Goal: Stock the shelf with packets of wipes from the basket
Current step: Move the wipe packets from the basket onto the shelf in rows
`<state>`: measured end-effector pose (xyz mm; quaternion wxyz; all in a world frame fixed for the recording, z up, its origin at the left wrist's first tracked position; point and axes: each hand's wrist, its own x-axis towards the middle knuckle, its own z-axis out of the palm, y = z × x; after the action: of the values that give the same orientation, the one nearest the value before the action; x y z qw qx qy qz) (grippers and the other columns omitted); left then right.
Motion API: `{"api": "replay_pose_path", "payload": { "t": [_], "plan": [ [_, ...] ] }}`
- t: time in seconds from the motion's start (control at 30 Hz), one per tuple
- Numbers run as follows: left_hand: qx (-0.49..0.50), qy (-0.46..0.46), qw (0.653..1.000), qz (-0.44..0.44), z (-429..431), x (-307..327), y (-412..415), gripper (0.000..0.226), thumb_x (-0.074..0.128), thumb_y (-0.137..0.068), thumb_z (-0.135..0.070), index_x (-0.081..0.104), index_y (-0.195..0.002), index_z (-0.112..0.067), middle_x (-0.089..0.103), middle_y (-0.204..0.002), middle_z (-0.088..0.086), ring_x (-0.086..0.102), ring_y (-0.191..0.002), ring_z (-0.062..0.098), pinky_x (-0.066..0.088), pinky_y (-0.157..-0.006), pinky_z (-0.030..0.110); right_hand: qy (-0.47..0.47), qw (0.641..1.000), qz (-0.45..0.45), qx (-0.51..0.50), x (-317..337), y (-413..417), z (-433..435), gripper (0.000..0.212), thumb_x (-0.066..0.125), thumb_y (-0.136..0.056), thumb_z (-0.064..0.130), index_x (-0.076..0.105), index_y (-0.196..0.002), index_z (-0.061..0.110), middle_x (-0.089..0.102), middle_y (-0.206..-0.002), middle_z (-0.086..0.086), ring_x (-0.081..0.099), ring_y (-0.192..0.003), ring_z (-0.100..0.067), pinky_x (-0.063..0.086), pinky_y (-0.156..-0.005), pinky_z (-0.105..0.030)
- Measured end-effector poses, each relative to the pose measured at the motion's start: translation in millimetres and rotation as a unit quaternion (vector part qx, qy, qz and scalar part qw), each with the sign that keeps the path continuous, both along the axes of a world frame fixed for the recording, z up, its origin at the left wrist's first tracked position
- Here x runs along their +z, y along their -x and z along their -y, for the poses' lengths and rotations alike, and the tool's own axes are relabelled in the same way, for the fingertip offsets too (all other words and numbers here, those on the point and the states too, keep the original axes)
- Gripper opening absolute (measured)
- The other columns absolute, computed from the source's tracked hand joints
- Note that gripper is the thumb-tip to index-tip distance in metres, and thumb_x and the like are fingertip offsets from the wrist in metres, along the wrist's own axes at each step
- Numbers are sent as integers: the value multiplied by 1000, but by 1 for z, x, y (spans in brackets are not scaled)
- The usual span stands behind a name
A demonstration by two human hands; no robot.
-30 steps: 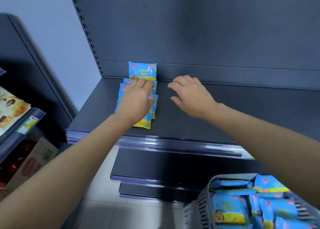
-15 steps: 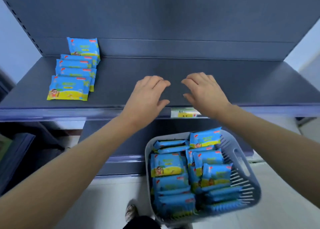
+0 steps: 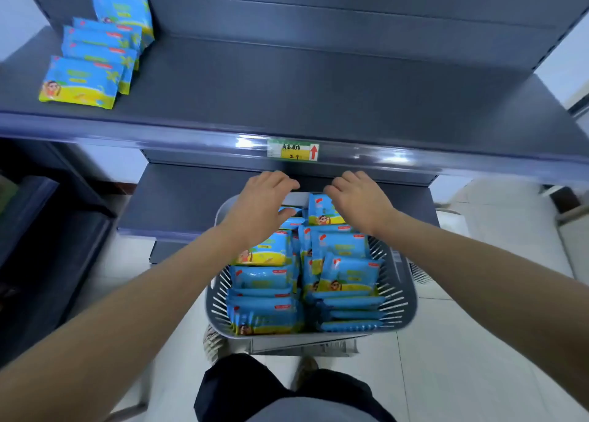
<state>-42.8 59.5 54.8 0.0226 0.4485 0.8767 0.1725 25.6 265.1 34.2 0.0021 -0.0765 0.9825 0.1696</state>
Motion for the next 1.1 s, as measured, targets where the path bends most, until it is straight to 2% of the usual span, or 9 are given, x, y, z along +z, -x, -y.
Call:
{"api": "replay_pose_path", "payload": {
  "t": [0.13, 0.23, 0.4, 0.47, 0.6, 0.77, 0.9, 1.0, 1.1],
  "plan": [
    [19, 22, 999, 17, 12, -15, -10, 42, 59, -89, -26, 49, -129, -15, 50, -127, 3, 42, -119, 22, 26, -100, 29, 15, 997, 59, -37, -27, 5, -6, 40, 56, -87, 16, 48, -125, 10, 53, -121, -8, 48, -108, -28, 38, -88, -36],
    [31, 26, 999, 18, 19, -23, -12, 42, 60, -89, -25, 50, -128, -14, 51, -126, 5, 43, -116, 24, 23, -96, 26, 1, 992, 91, -82, -36, 8, -13, 57, 63, -84, 23, 38, -133, 10, 47, -130, -9, 44, -118, -28, 37, -96, -37],
    [43, 45, 998, 22, 26, -31, -13, 43, 61, -88, -28, 51, -127, -13, 53, -124, 5, 45, -118, 24, 26, -103, 31, -21, 990, 92, -104, -43, 8, -13, 60, 68, -77, 12, 38, -129, 7, 50, -124, -11, 48, -113, -29, 38, -93, -37],
    [40, 66, 997, 27, 27, -34, -14, 44, 60, -88, -29, 50, -128, -14, 53, -124, 4, 45, -116, 24, 29, -101, 33, -20, 990, 89, -106, -44, 8, -12, 63, 71, -72, 8, 39, -127, 5, 49, -123, -13, 48, -112, -30, 39, -93, -38],
    [32, 127, 990, 56, 36, -42, -19, 47, 59, -88, -31, 47, -131, -15, 49, -128, 3, 43, -121, 24, 32, -100, 36, -25, 991, 76, -103, -42, 4, -8, 64, 72, -71, 9, 40, -126, 5, 49, -121, -14, 49, -111, -30, 40, -92, -38],
    [-3, 181, 976, 120, 47, -57, -33, 51, 65, -82, -39, 51, -126, -16, 53, -125, 3, 47, -115, 24, 36, -97, 36, -37, 992, 77, -90, -37, -4, 1, 42, 64, -80, 9, 48, -119, 6, 52, -118, -13, 50, -108, -30, 40, -89, -39],
    [-33, 250, 950, 185, 53, -71, -45, 53, 72, -74, -42, 54, -119, -19, 57, -116, 0, 52, -105, 21, 39, -94, 33, 9, 994, 67, -81, -26, -5, 15, 40, 61, -80, 2, 49, -118, 5, 52, -116, -14, 52, -106, -32, 44, -85, -41],
    [-28, 297, 929, 221, 56, -81, -49, 44, 76, -73, -34, 57, -110, -20, 62, -108, -1, 58, -97, 21, 47, -90, 34, 48, 995, 56, -74, -16, -4, 25, 38, 56, -81, -2, 47, -116, 7, 56, -110, -13, 56, -99, -32, 44, -81, -41],
    [-42, 341, 917, 205, 58, -90, -51, 36, 77, -72, -30, 60, -100, -17, 64, -103, 1, 61, -95, 23, 48, -87, 35, 84, 994, 41, -63, -9, -4, 34, 32, 54, -80, -3, 47, -108, 9, 57, -101, -11, 57, -90, -31, 41, -75, -40]
  ]
}}
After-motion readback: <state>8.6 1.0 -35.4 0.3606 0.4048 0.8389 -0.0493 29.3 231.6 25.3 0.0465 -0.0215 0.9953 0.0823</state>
